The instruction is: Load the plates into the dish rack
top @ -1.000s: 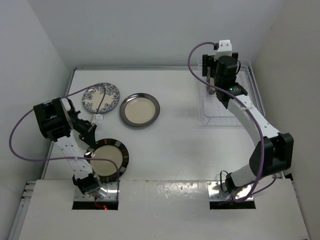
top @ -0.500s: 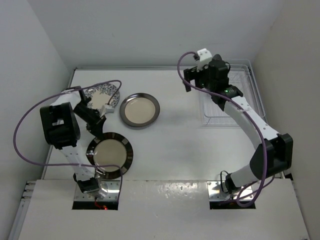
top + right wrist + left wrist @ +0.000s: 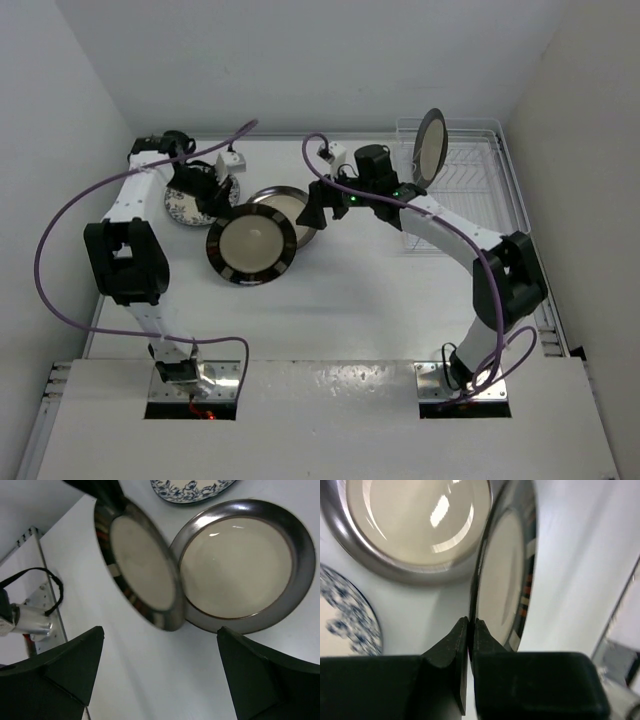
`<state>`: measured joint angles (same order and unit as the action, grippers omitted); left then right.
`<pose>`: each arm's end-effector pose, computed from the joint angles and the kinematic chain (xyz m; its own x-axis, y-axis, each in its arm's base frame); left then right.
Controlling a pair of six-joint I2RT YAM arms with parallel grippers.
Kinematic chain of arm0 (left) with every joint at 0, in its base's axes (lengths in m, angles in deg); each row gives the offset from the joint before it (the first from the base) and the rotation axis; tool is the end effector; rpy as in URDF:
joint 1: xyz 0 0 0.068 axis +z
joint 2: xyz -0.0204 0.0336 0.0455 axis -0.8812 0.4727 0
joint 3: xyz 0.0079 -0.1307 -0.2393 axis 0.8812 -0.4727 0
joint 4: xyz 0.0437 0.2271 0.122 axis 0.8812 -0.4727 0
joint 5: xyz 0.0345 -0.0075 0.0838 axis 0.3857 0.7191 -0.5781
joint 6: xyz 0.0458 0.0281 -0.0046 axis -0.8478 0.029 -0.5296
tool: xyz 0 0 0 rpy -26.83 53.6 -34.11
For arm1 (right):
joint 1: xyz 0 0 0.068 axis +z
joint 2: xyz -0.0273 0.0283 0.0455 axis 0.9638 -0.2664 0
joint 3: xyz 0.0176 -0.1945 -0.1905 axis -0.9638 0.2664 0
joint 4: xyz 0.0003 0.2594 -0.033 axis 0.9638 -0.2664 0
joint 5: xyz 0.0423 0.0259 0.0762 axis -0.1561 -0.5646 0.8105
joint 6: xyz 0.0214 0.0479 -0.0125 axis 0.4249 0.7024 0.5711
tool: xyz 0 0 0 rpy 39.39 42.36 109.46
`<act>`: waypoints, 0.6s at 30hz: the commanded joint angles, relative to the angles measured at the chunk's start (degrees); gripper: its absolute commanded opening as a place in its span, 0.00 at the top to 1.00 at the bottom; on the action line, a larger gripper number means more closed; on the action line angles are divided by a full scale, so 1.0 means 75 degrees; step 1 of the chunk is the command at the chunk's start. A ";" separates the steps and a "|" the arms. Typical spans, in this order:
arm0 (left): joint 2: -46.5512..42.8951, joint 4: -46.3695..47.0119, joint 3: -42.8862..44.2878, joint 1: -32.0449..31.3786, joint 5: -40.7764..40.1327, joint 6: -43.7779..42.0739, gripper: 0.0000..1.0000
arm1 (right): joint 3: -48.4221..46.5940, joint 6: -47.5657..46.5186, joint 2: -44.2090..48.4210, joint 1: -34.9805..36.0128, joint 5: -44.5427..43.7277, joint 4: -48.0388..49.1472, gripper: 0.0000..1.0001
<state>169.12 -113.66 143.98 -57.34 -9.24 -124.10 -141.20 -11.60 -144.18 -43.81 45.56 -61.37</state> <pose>0.3470 0.0039 0.2856 -0.5100 0.6137 -0.6027 0.8506 0.4641 -0.2472 0.3306 0.2191 0.2794 -0.6020 -0.1194 -0.7895 -0.7131 0.5254 0.4642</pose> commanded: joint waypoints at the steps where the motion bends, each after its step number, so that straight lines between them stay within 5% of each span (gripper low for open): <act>1: -0.0367 0.1004 0.0609 -0.0066 0.1926 0.0882 1.00 | 0.0326 0.0800 0.0058 0.0085 0.0421 0.1242 0.06; 6: 0.0053 0.0769 0.1418 -0.0323 0.3063 0.0883 1.00 | 0.0305 0.1189 -0.0456 -0.0267 0.0128 0.1760 0.06; 14: 0.0324 0.0126 0.1922 -0.0605 0.3405 0.0450 1.00 | -0.0035 0.0638 -0.1125 -0.0384 -0.0225 0.1736 0.06; 17: 0.0324 0.0125 0.1922 -0.0687 0.3685 0.0449 1.00 | 0.0046 0.0942 -0.1254 -0.0396 -0.0155 0.2354 0.14; 18: 0.0324 0.0125 0.2004 -0.0687 0.3756 0.0449 1.00 | 0.0023 0.1175 -0.1324 -0.0407 -0.0085 0.2484 0.27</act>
<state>173.25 -111.15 155.35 -62.06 7.90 -120.01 -138.38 -4.28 -154.14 -47.04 43.77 -49.48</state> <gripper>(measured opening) 0.085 0.761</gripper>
